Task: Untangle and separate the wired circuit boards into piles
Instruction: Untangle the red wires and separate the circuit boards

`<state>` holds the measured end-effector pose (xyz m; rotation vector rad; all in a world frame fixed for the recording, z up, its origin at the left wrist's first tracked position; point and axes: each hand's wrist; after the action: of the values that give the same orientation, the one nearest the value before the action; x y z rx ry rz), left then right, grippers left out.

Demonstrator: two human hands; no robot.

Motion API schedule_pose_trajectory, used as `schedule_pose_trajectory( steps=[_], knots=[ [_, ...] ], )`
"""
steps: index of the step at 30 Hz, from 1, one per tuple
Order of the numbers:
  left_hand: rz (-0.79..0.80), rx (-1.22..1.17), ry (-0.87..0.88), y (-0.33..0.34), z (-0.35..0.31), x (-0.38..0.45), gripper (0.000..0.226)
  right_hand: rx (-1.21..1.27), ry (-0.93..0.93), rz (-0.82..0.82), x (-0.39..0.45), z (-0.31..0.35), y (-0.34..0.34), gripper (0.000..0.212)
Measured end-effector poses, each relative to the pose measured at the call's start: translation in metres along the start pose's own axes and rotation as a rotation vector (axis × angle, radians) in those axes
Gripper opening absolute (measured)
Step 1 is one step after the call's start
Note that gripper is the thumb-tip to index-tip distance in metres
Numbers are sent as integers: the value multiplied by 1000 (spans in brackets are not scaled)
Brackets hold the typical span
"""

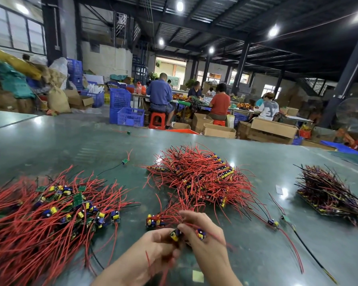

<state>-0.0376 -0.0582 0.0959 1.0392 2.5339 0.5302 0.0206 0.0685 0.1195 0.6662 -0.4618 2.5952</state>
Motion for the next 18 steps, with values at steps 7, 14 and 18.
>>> schedule_pose_trajectory(
  steps=[7,14,18],
  knots=[
    [-116,471,86,10,5,-1,21,272,343,-45,5,0,-4,25],
    [-231,963,355,4,6,-5,32,410,472,0,9,-3,-14,34],
    [-220,971,389,2,4,-7,29,300,515,19,10,-6,-15,14]
  ],
)
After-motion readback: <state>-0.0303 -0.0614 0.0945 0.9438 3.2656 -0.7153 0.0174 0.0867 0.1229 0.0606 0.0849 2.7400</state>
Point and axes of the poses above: each hand's wrist, its own x-axis towards the middle knuckle, its own y-axis out of the palm, z = x × y, and after that the axes turned 5 degrees about x, right-handed
